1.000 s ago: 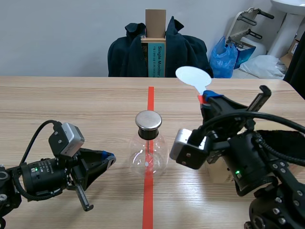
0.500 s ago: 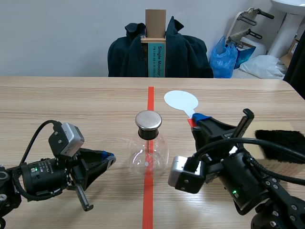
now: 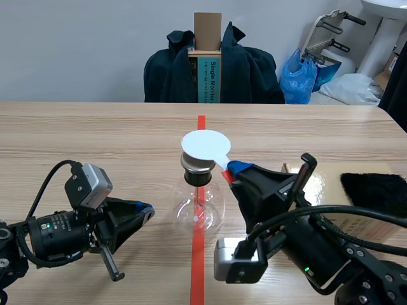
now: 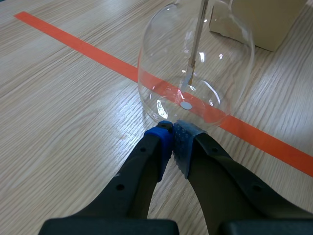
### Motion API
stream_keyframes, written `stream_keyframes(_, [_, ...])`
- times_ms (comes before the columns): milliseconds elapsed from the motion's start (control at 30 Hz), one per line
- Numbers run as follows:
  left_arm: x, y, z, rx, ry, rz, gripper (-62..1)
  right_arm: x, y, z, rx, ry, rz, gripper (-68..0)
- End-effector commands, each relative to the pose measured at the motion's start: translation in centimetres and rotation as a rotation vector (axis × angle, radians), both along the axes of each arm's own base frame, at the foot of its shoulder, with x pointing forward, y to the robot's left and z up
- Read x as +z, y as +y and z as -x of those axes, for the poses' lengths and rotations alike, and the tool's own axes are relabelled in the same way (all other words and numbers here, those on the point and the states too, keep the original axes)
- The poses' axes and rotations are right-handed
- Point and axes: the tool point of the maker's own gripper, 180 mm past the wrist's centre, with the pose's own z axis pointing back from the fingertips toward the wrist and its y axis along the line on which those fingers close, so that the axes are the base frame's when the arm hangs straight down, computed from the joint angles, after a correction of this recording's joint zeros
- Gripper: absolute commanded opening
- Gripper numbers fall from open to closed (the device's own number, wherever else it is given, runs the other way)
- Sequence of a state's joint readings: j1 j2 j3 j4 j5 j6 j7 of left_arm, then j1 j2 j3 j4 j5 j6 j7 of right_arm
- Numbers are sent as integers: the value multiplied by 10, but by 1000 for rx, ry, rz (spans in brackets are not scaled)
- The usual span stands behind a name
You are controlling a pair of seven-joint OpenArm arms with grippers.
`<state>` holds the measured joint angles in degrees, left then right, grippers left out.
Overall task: Do the electroscope experiment.
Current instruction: 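Move the plate toward and away from the electroscope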
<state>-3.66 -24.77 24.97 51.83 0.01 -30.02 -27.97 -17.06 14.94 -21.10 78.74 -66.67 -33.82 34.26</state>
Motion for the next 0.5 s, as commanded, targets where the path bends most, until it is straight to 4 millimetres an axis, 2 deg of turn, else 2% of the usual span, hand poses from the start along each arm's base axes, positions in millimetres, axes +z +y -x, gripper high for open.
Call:
stream_keyframes(0, [13,-4,-7,3,-36,35,-580,9,-2,-2,9,-39,4,-667])
stream_keyframes(467, [13,-4,-7,3,-36,35,-580,9,7,8,85,-52,10,-667])
